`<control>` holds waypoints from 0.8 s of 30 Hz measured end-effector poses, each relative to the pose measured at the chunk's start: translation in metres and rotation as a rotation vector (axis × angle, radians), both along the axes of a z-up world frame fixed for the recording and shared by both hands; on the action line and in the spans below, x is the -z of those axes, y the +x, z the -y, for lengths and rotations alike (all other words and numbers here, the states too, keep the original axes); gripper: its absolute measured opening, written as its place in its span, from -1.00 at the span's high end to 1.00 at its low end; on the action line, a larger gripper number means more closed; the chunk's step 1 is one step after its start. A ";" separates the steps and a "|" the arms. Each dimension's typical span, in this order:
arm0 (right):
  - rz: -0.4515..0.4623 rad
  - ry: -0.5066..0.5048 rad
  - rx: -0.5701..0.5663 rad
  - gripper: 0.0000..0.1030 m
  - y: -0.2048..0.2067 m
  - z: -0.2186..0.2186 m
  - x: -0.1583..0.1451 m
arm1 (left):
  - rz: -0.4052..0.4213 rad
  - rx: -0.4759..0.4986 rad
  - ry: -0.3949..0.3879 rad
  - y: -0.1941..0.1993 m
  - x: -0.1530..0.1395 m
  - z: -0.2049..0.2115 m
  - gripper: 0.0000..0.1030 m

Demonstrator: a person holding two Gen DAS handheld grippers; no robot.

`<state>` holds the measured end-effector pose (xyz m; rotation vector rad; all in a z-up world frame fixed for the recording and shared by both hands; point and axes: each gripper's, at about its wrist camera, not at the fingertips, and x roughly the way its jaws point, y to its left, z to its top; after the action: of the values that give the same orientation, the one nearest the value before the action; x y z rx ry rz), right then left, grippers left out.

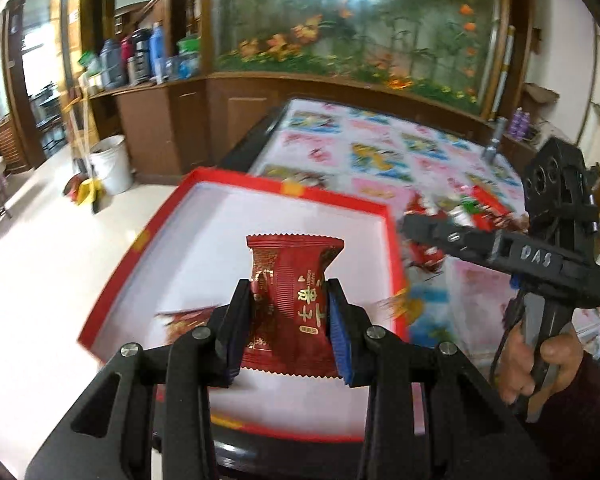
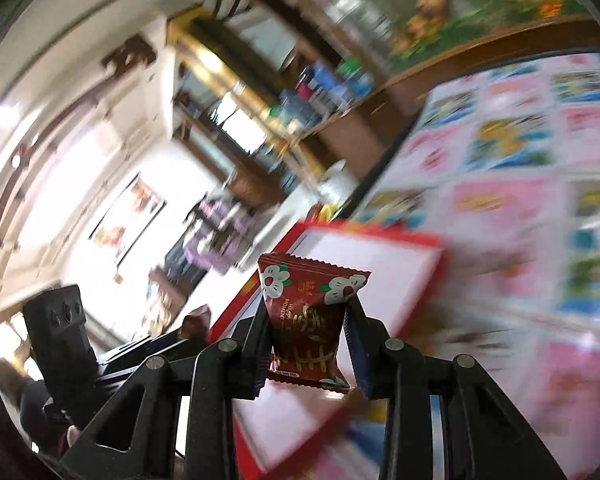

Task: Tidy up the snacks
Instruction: 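Carry both red packets into the white box and open both tools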

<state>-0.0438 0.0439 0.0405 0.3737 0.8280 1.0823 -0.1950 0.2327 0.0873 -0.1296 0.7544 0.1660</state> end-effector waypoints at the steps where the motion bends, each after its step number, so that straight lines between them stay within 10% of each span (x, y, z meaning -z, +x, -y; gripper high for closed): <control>1: 0.006 -0.030 -0.031 0.32 -0.006 -0.022 0.004 | -0.008 -0.010 0.002 -0.001 0.004 -0.005 0.34; 9: 0.094 -0.206 -0.085 0.16 -0.027 -0.081 0.021 | -0.031 -0.049 0.003 0.001 0.018 -0.022 0.29; 12: 0.084 -0.179 -0.021 -0.15 -0.020 -0.067 0.021 | -0.034 -0.065 0.008 0.002 0.017 -0.024 0.21; 24: 0.108 -0.054 0.173 -0.16 0.011 0.028 -0.008 | 0.026 0.119 0.020 0.010 -0.010 0.040 -0.23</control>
<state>-0.0329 0.0157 0.0481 0.3322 0.7141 0.9095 -0.1848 0.1923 0.0971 -0.0674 0.7322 0.0589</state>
